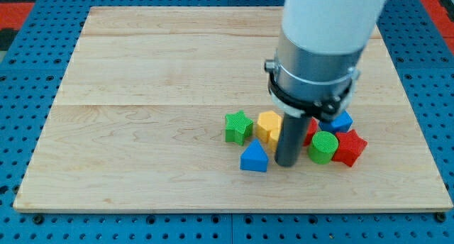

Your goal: Separate yellow blocks from each other

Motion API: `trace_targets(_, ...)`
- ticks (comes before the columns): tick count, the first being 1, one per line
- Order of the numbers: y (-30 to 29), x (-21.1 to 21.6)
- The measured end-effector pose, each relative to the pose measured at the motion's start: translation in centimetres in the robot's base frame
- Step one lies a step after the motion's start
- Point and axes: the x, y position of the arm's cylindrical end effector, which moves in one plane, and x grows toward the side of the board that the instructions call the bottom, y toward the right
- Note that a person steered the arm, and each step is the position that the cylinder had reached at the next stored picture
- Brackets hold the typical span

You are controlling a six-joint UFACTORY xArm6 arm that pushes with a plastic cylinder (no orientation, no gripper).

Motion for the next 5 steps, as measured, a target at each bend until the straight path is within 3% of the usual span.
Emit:
trace_targets(1,0.0,-1.1)
trace_targets(5,-0.5,-14.5)
